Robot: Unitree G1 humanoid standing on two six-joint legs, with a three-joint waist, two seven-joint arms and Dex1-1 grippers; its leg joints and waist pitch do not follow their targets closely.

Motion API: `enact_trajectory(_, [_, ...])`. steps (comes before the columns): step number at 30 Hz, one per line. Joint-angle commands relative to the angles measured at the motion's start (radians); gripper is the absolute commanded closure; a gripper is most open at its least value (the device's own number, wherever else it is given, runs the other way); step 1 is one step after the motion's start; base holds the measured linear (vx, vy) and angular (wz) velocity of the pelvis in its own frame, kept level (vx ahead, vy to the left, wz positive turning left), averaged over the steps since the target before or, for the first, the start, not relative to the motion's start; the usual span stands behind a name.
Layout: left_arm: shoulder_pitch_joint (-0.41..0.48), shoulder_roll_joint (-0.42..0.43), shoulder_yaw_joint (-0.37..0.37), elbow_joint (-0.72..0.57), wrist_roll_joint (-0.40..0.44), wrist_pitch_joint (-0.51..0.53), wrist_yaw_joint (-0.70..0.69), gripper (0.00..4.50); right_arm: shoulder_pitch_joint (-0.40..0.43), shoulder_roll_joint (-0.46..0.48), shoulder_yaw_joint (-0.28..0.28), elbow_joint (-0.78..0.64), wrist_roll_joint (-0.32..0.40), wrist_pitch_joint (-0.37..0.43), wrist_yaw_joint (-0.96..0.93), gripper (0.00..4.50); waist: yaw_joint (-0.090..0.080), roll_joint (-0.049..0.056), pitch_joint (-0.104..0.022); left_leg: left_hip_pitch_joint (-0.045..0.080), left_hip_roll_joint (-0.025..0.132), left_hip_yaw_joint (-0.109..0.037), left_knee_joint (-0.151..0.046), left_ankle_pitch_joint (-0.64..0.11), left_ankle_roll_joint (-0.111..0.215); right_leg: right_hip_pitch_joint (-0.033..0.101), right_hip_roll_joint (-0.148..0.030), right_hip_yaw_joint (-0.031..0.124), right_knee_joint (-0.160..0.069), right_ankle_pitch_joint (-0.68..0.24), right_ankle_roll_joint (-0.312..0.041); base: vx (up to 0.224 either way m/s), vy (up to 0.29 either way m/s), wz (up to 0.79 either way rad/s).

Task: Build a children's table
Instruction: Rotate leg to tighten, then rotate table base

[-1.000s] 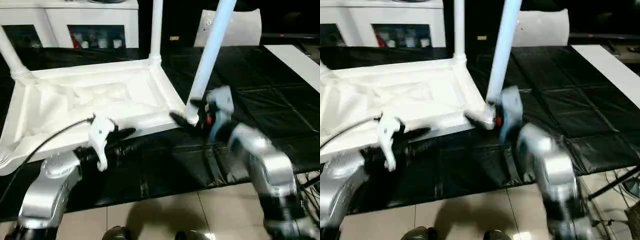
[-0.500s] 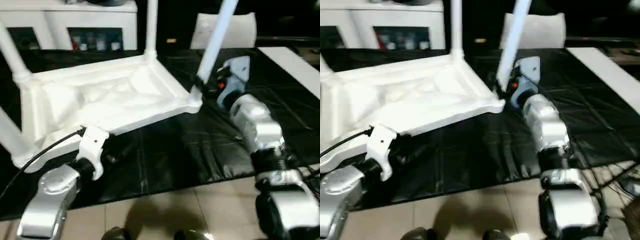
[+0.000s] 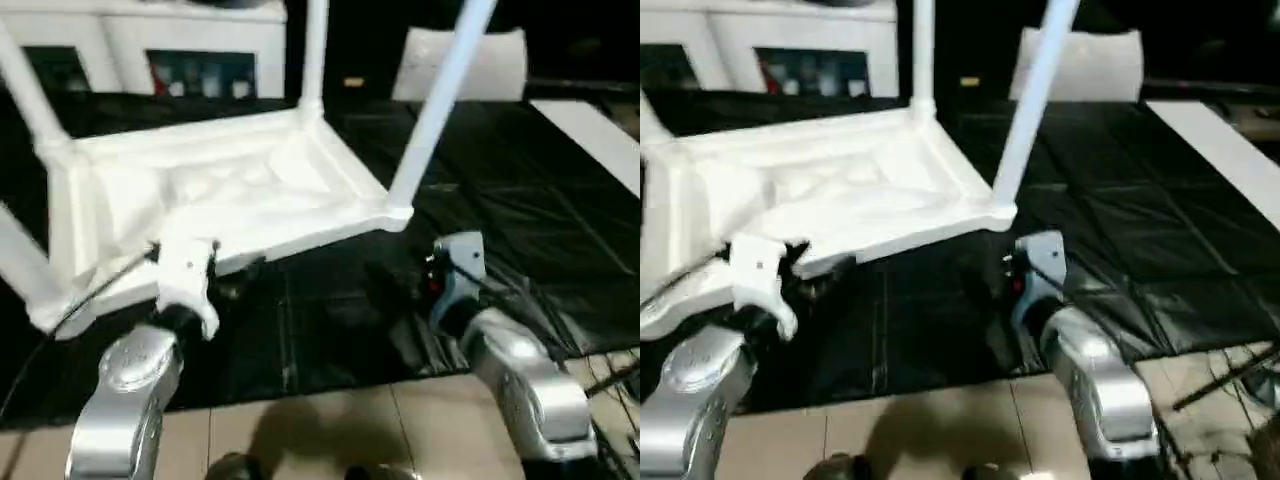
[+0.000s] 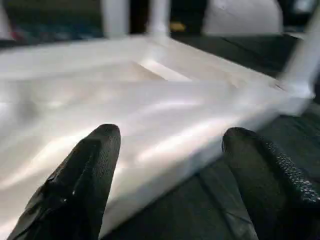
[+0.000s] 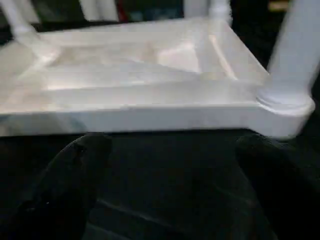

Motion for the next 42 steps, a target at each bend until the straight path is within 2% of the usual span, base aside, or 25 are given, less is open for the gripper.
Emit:
enact_trajectory(1, [-0.004,-0.011,-0.004,0.008,0.01,0.029,0.032,0.7,0.019,-0.004,-0.018,-0.035,-0.031,-0.022,-0.034,0.0,0.016,0.0,-0.039,-0.011,0.007,-0.033,-0.108,-0.759,-0.115,0.038,-0.089,0.043,-0.082,-0.697,-0.112,-0.027,-0.126,0.59])
enact_trajectory(2, [-0.006,-0.012,-0.006,0.008,0.014,0.036,0.043,0.7,0.025,-0.005,-0.017,-0.048,-0.033,-0.014,-0.045,0.0,0.02,-0.028,-0.041,0.044,-0.024,-0.01,0.024,-0.553,-0.075,-0.008,-0.17,0.045,-0.184,-0.955,-0.074,-0.027,-0.126,0.59])
enact_trajectory(3, [-0.004,-0.01,-0.01,0.004,0.025,0.038,0.054,0.7,0.027,-0.011,-0.015,-0.055,-0.036,-0.008,-0.051,0.0,-0.002,-0.042,-0.045,0.026,-0.018,-0.016,0.162,-0.167,-0.021,0.013,-0.255,0.061,-0.223,-1.032,-0.038,-0.049,-0.097,0.44])
enact_trajectory(4, [0.002,-0.013,-0.009,0.0,0.034,0.04,0.065,0.7,0.031,-0.016,-0.013,-0.069,-0.037,0.005,-0.064,0.0,-0.001,-0.028,-0.035,-0.028,-0.002,-0.018,0.184,-0.141,-0.019,0.063,-0.298,0.056,-0.203,-0.999,0.056,0.007,-0.035,0.31])
enact_trajectory(5, [0.018,-0.015,-0.002,-0.014,0.054,0.071,0.09,0.7,0.033,-0.018,-0.019,-0.081,-0.043,0.034,-0.093,0.0,0.002,-0.023,-0.039,-0.015,0.026,-0.032,0.197,-0.196,-0.025,0.082,-0.342,0.056,-0.192,-0.897,0.017,0.007,-0.035,0.31])
enact_trajectory(6, [0.018,-0.015,-0.002,-0.014,0.054,0.071,0.09,0.7,0.033,-0.018,-0.019,-0.081,-0.043,0.034,-0.093,0.0,0.002,-0.023,-0.039,-0.015,0.026,-0.032,0.197,-0.196,-0.025,0.082,-0.342,0.056,-0.192,-0.897,0.017,0.038,0.019,0.46])
enact_trajectory(7, [0.037,-0.021,0.005,-0.029,0.046,0.086,0.1,0.7,0.036,-0.007,-0.033,-0.097,-0.009,0.099,-0.097,0.0,0.017,-0.011,-0.056,0.039,0.063,-0.027,0.048,-0.199,0.001,0.092,-0.209,0.067,-0.124,-0.539,-0.192,-0.003,0.073,0.41])
enact_trajectory(8, [0.043,-0.022,0.006,-0.034,0.046,0.083,0.107,0.7,0.037,-0.004,-0.035,-0.106,0.006,0.123,-0.088,0.0,0.013,0.01,-0.066,0.054,0.073,-0.023,-0.008,-0.113,0.023,0.102,-0.133,0.03,-0.086,-0.382,-0.24,-0.003,0.073,0.41])
enact_trajectory(9, [0.051,-0.025,0.011,-0.04,0.052,0.074,0.12,0.7,0.04,-0.007,-0.026,-0.12,0.016,0.131,-0.066,0.0,-0.032,0.045,-0.076,0.136,0.098,-0.066,-0.04,0.133,0.099,-0.008,0.006,0.013,0.023,-0.11,-0.164,0.005,0.084,0.14])
enact_trajectory(10, [0.051,-0.025,0.011,-0.04,0.052,0.074,0.12,0.7,0.04,-0.007,-0.026,-0.12,0.016,0.131,-0.066,0.0,-0.022,0.047,-0.073,0.116,0.111,-0.057,-0.039,0.12,0.083,0.005,-0.011,0.035,0.014,-0.064,-0.122,0.008,0.075,0.11])
enact_trajectory(11, [0.059,-0.023,0.017,-0.042,0.057,0.078,0.128,0.7,0.042,-0.009,-0.018,-0.127,0.015,0.124,-0.057,0.0,-0.021,0.04,-0.072,0.113,0.106,-0.044,-0.034,0.073,0.065,0.004,-0.015,0.05,0.0,-0.047,-0.122,0.008,0.075,0.11])
enact_trajectory(12, [0.06,-0.024,0.019,-0.041,0.056,0.076,0.129,0.7,0.043,-0.009,-0.016,-0.127,0.016,0.122,-0.054,0.0,-0.024,0.033,-0.068,0.105,0.094,-0.036,-0.036,0.011,0.039,0.014,-0.023,0.061,-0.009,-0.041,-0.129,-0.014,0.056,0.04])
enact_trajectory(13, [0.071,-0.033,0.041,-0.042,0.05,0.061,0.143,0.7,0.048,-0.015,0.002,-0.134,0.026,0.101,-0.024,0.0,-0.014,0.025,-0.061,0.08,0.069,-0.016,-0.045,-0.189,-0.025,0.043,-0.054,0.08,-0.037,-0.093,-0.153,0.0,0.0,0.0])
enact_trajectory(14, [0.075,-0.039,0.056,-0.047,0.046,0.058,0.153,0.7,0.052,-0.018,0.015,-0.14,0.03,0.08,-0.007,0.0,-0.011,0.019,-0.058,0.072,0.068,-0.014,-0.053,-0.291,-0.053,0.051,-0.068,0.087,-0.045,-0.177,-0.15,0.0,0.0,0.0])
enact_trajectory(18, [0.094,-0.05,0.076,-0.073,0.065,0.09,0.197,0.7,0.051,-0.031,0.042,-0.14,0.013,0.054,0.013,0.0,-0.012,0.008,-0.051,0.076,0.064,-0.009,-0.057,-0.446,-0.072,0.035,-0.08,0.095,-0.078,-0.431,-0.1,-0.06,-0.038,-0.03])
enact_trajectory(20, [0.109,-0.062,0.092,-0.085,0.073,0.113,0.231,0.7,0.047,-0.044,0.051,-0.146,0.026,0.082,0.046,0.0,-0.011,0.002,-0.053,0.074,0.059,-0.002,-0.057,-0.431,-0.054,0.034,-0.08,0.098,-0.091,-0.504,-0.074,-0.025,-0.065,0.0])
enact_trajectory(22, [0.123,-0.081,0.114,-0.1,0.082,0.126,0.267,0.7,0.048,-0.05,0.056,-0.157,0.054,0.101,0.075,0.0,-0.009,0.008,-0.055,0.066,0.061,0.003,-0.057,-0.371,-0.036,0.036,-0.077,0.099,-0.091,-0.488,-0.079,-0.011,-0.073,0.02])
enact_trajectory(24, [0.132,-0.099,0.132,-0.109,0.089,0.131,0.295,0.7,0.048,-0.054,0.06,-0.165,0.075,0.111,0.099,0.0,-0.008,0.005,-0.058,0.065,0.063,0.006,-0.055,-0.341,-0.03,0.037,-0.074,0.098,-0.09,-0.455,-0.087,0.001,-0.072,0.02])
enact_trajectory(27, [0.152,-0.147,0.18,-0.138,0.101,0.116,0.374,0.7,0.054,-0.086,0.073,-0.187,0.137,0.115,0.186,0.0,0.002,0.005,-0.064,0.063,0.066,0.017,-0.056,-0.273,-0.002,0.038,-0.067,0.097,-0.085,-0.376,-0.117,0.02,-0.062,0.03])
enact_trajectory(28, [0.152,-0.148,0.182,-0.139,0.101,0.114,0.376,0.7,0.055,-0.088,0.074,-0.187,0.139,0.115,0.189,0.0,0.001,0.004,-0.066,0.057,0.069,0.015,-0.058,-0.254,0.002,0.045,-0.066,0.095,-0.08,-0.347,-0.124,0.0,0.0,0.0])
enact_trajectory(30, [0.159,-0.16,0.197,-0.152,0.105,0.105,0.406,0.7,0.048,-0.109,0.082,-0.191,0.154,0.113,0.236,0.0,0.004,0.008,-0.07,0.055,0.075,0.017,-0.056,-0.198,0.007,0.044,-0.062,0.096,-0.072,-0.252,-0.149,0.0,0.0,0.0])
enact_trajectory(31, [0.158,-0.158,0.204,-0.153,0.111,0.088,0.414,0.7,0.043,-0.12,0.084,-0.195,0.16,0.117,0.254,0.0,0.008,0.004,-0.07,0.056,0.078,0.02,-0.056,-0.176,0.015,0.044,-0.058,0.096,-0.069,-0.205,-0.164,0.0,0.0,0.0])
enact_trajectory(35, [0.127,-0.134,0.233,-0.129,0.12,0.034,0.425,0.7,0.025,-0.145,0.086,-0.207,0.18,0.141,0.291,0.0,0.015,0.004,-0.067,0.065,0.079,0.026,-0.058,-0.186,0.023,0.04,-0.055,0.095,-0.07,-0.227,-0.167,0.0,0.0,0.0])
enact_trajectory(38, [0.08,-0.085,0.264,-0.065,0.1,0.006,0.394,0.7,0.013,-0.156,0.103,-0.199,0.173,0.124,0.315,0.0,0.019,0.005,-0.063,0.07,0.075,0.028,-0.062,-0.238,0.003,0.034,-0.053,0.095,-0.076,-0.298,-0.147,0.0,0.0,0.0])
enact_trajectory(42, [0.021,-0.022,0.306,0.024,0.067,-0.016,0.355,0.58,0.003,-0.157,0.106,-0.191,0.179,0.121,0.311,0.0,0.02,0.003,-0.064,0.072,0.075,0.027,-0.065,-0.262,-0.022,0.032,-0.054,0.096,-0.076,-0.314,-0.134,0.0,0.0,0.0])
